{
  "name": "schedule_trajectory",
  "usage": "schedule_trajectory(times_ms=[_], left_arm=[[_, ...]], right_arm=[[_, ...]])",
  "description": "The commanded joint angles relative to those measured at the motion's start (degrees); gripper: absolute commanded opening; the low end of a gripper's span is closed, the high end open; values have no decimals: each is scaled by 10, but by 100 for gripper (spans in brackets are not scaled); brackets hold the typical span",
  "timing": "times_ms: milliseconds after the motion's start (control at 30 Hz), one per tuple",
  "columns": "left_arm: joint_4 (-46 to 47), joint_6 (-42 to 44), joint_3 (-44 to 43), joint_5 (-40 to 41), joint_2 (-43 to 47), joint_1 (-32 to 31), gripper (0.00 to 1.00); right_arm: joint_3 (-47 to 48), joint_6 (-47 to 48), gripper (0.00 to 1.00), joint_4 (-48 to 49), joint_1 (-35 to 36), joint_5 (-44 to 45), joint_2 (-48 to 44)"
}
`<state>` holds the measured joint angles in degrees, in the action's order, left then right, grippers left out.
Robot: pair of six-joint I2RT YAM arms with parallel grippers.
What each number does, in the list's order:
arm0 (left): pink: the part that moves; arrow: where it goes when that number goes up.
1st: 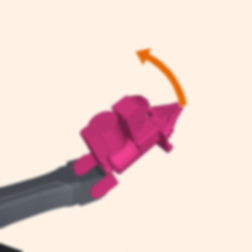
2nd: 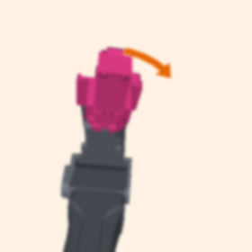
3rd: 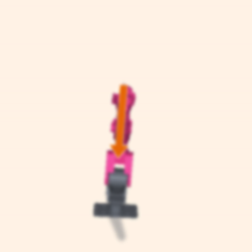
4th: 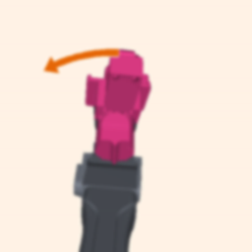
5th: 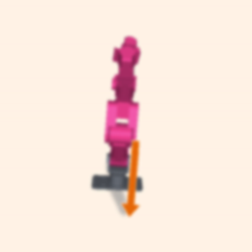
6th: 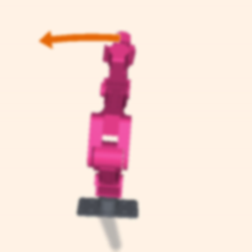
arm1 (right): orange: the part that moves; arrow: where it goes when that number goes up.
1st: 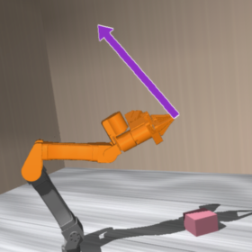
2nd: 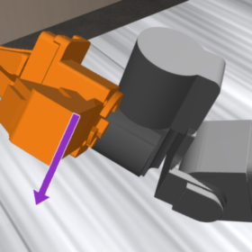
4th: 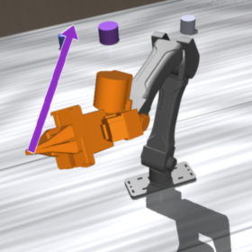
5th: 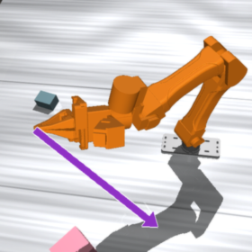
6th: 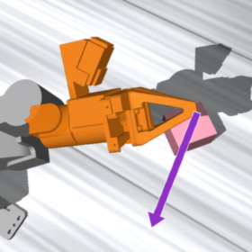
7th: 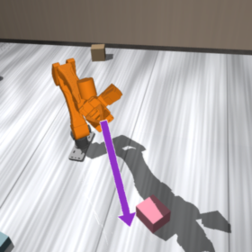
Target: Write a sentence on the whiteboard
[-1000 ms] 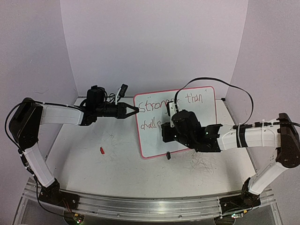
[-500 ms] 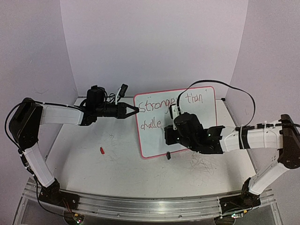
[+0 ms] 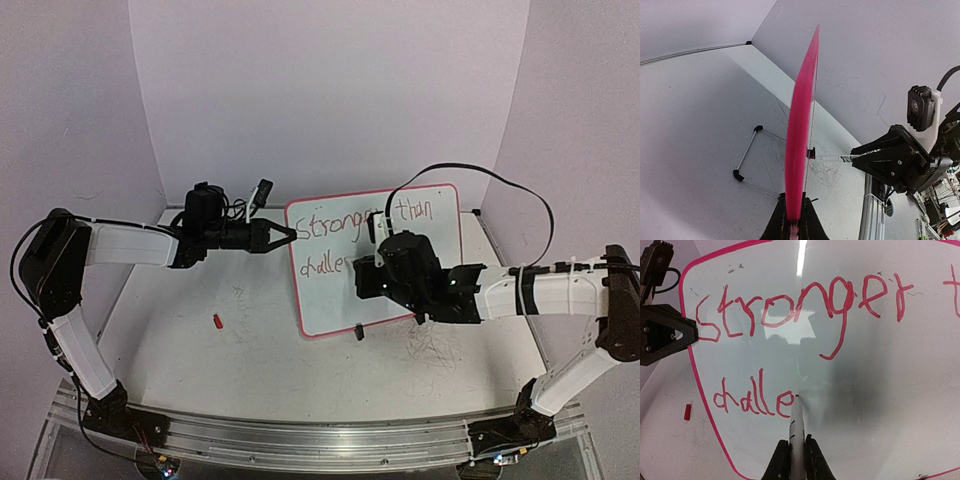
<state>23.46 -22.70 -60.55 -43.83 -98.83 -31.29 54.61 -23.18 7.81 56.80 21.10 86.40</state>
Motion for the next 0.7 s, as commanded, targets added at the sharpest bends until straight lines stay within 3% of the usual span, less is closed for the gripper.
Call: schedule_trajectory(times_ms=[0,667], left_arm=[[-22,5,-1,-6,15,-4,0],[-22,5,-3,-7,11,-4,0]], right_arm=[[16,10,0,24,-2,8,8],[-3,-2,0,-10,-3,11,2]])
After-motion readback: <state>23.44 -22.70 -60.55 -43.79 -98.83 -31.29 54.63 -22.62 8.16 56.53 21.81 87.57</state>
